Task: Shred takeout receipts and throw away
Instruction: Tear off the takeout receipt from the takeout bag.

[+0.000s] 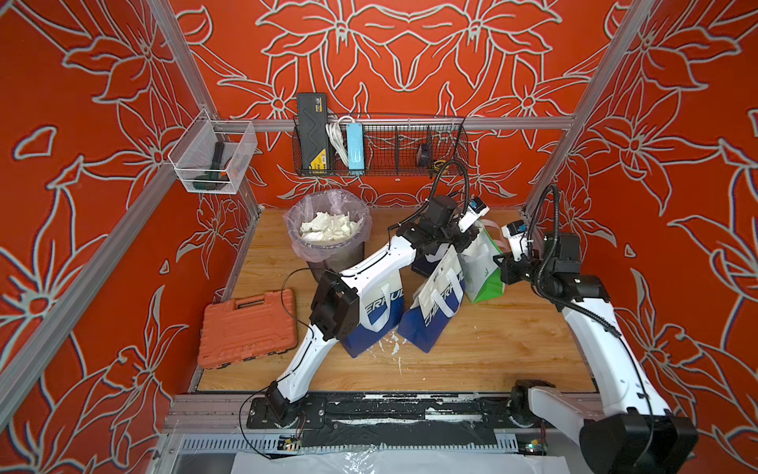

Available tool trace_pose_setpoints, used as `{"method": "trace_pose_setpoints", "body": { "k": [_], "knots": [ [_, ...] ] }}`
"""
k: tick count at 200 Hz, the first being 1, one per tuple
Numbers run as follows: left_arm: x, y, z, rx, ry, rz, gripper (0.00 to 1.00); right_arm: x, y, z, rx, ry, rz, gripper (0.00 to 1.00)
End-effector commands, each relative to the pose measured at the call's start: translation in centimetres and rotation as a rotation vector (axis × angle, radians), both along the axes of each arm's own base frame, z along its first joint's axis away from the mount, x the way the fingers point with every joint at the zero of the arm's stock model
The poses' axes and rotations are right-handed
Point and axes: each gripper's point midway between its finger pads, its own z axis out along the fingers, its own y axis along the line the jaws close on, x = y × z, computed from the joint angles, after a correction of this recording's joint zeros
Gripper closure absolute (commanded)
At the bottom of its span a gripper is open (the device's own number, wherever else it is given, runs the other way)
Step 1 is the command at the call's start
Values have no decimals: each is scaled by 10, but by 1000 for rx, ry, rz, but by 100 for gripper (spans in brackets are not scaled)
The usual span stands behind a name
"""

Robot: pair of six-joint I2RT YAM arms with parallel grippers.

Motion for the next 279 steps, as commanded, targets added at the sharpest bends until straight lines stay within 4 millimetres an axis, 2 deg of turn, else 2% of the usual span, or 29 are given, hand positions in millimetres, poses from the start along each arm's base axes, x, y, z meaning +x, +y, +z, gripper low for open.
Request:
{"method": "trace_pose_setpoints", "body": {
  "k": [1, 166, 196, 249, 279],
  "knots": [
    [-4, 9, 88, -135, -163, 30, 100, -12, -10, -24, -64, 128, -41, 100],
    [8, 43, 154, -230, -263, 204, 100, -14, -29, -43, -138, 234, -125, 100],
    [14, 49, 159, -243, -266, 250, 100, -15, -29, -45, -145, 251, -124, 100],
    [29, 56, 145, -184, -277, 319, 100, -15, -30, -42, -146, 257, -127, 100],
    [27, 58, 153, -193, -298, 323, 100, -13, -31, -41, -156, 257, -134, 100]
  ]
}}
